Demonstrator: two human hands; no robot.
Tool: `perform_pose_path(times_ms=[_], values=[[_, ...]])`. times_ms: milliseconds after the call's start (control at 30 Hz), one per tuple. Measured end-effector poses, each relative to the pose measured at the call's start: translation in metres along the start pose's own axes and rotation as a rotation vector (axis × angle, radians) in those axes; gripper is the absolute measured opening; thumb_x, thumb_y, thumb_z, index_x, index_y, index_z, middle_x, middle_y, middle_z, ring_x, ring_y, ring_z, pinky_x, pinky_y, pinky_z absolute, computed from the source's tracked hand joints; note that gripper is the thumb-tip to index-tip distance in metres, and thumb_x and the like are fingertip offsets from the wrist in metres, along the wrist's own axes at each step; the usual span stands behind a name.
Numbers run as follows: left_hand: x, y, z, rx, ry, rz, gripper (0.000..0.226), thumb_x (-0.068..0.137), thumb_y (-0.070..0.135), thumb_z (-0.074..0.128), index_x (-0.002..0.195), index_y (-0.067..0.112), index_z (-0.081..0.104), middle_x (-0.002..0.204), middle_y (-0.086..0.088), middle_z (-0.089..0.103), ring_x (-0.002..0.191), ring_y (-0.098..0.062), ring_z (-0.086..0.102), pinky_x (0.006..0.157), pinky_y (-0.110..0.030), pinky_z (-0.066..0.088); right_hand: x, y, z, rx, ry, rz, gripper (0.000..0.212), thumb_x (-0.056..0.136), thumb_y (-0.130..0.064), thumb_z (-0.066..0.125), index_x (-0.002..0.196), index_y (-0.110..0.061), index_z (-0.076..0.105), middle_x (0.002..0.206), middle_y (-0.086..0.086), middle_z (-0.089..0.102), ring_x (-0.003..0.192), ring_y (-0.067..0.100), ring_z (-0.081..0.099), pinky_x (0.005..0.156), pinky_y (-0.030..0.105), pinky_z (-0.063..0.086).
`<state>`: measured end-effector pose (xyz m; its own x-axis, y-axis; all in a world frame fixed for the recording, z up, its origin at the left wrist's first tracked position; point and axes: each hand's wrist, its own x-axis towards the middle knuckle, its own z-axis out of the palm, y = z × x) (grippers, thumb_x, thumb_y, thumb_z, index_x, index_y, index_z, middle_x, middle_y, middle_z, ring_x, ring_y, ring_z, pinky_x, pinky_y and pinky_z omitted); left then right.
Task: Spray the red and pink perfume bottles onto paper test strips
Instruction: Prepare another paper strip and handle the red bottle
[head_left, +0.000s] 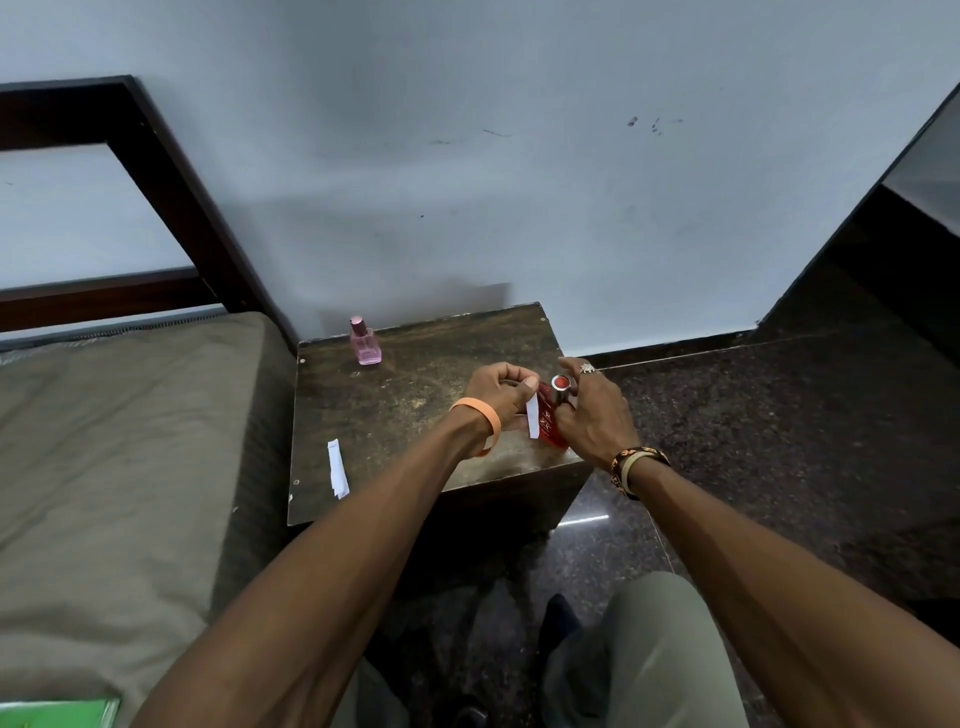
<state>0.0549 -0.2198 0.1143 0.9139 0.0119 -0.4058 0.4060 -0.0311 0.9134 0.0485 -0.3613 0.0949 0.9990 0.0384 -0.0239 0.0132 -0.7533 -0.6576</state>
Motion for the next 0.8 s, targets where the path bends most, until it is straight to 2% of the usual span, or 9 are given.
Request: perform_pose_path(times_ms=[67, 133, 200, 267, 367, 433, 600, 700, 800], values=[[-0.004, 0.003, -0.008, -0.012, 0.014, -0.002, 0.003, 0.091, 0.008, 0.060, 0.093, 0.006, 0.062, 0.103, -0.020, 0.067, 0.089, -0.028, 0.066, 0.071, -0.038, 0.058, -0.003, -0.005, -0.002, -0.044, 0.106, -0.058, 0.048, 0.090, -0.015, 0.058, 0.137, -0.013, 0.051, 0.132, 0.011, 0.059, 0.122, 0.026, 0.054, 0.103, 0.041, 0.046], [-0.008, 0.007, -0.017, -0.033, 0.020, 0.001, 0.003, 0.091, 0.009, 0.061, 0.091, 0.007, 0.062, 0.102, -0.019, 0.067, 0.084, -0.025, 0.064, 0.070, -0.036, 0.058, -0.005, -0.013, -0.004, -0.087, 0.229, -0.133, 0.039, 0.090, -0.017, 0.057, 0.129, -0.013, 0.058, 0.125, 0.010, 0.061, 0.116, 0.025, 0.054, 0.099, 0.038, 0.045], [-0.014, 0.012, -0.027, -0.051, 0.036, 0.011, 0.005, 0.090, 0.009, 0.062, 0.085, 0.010, 0.063, 0.096, -0.015, 0.067, 0.082, -0.023, 0.063, 0.077, -0.039, 0.057, -0.005, -0.028, -0.007, -0.059, 0.281, -0.175, 0.031, 0.091, -0.019, 0.058, 0.121, -0.014, 0.064, 0.114, 0.007, 0.064, 0.107, 0.023, 0.057, 0.092, 0.035, 0.046], [-0.020, 0.018, -0.038, -0.066, 0.060, 0.029, 0.007, 0.088, 0.009, 0.064, 0.082, 0.012, 0.064, 0.086, -0.010, 0.067, 0.077, -0.020, 0.063, 0.081, -0.040, 0.056, -0.005, -0.045, -0.009, 0.014, 0.239, -0.185, 0.025, 0.091, -0.022, 0.061, 0.114, -0.016, 0.068, 0.102, 0.003, 0.069, 0.096, 0.018, 0.062, 0.085, 0.033, 0.051], [-0.032, 0.030, -0.057, -0.098, 0.097, 0.070, 0.007, 0.086, 0.009, 0.067, 0.081, 0.014, 0.066, 0.077, -0.006, 0.065, 0.067, -0.015, 0.060, 0.070, -0.031, 0.056, -0.006, -0.072, -0.009, 0.204, 0.078, -0.152, 0.018, 0.089, -0.028, 0.065, 0.103, -0.021, 0.074, 0.090, -0.007, 0.073, 0.082, 0.009, 0.068, 0.077, 0.029, 0.056], [-0.040, 0.038, -0.071, -0.122, 0.107, 0.090, 0.006, 0.086, 0.009, 0.068, 0.082, 0.014, 0.067, 0.077, -0.006, 0.068, 0.066, -0.014, 0.064, 0.064, -0.027, 0.057, -0.007, -0.089, -0.006, 0.361, -0.015, -0.112, 0.016, 0.088, -0.025, 0.068, 0.101, -0.019, 0.075, 0.085, -0.004, 0.075, 0.076, 0.010, 0.070, 0.072, 0.028, 0.056], [-0.059, 0.049, -0.103, -0.174, 0.127, 0.120, 0.006, 0.085, 0.006, 0.067, 0.090, 0.009, 0.069, 0.081, -0.008, 0.070, 0.067, -0.014, 0.068, 0.057, -0.022, 0.055, -0.015, -0.128, -0.001, 0.696, -0.132, -0.050, 0.021, 0.089, -0.005, 0.068, 0.109, 0.002, 0.071, 0.088, 0.011, 0.074, 0.064, 0.005, 0.070, 0.059, 0.016, 0.052], [-0.066, 0.050, -0.118, -0.184, 0.145, 0.133, 0.008, 0.084, 0.005, 0.068, 0.091, 0.008, 0.070, 0.081, -0.008, 0.071, 0.069, -0.015, 0.070, 0.060, -0.023, 0.057, -0.020, -0.145, 0.000, 0.777, -0.162, -0.018, 0.022, 0.087, -0.002, 0.070, 0.108, 0.003, 0.070, 0.089, 0.014, 0.074, 0.060, 0.004, 0.069, 0.056, 0.014, 0.052], [-0.067, 0.046, -0.127, -0.192, 0.167, 0.112, 0.005, 0.085, 0.006, 0.068, 0.085, 0.011, 0.070, 0.079, -0.008, 0.070, 0.070, -0.016, 0.068, 0.063, -0.024, 0.058, -0.021, -0.154, 0.007, 0.777, -0.187, -0.004, 0.025, 0.083, -0.003, 0.075, 0.107, 0.002, 0.070, 0.093, 0.016, 0.074, 0.070, 0.013, 0.071, 0.057, 0.016, 0.052]])
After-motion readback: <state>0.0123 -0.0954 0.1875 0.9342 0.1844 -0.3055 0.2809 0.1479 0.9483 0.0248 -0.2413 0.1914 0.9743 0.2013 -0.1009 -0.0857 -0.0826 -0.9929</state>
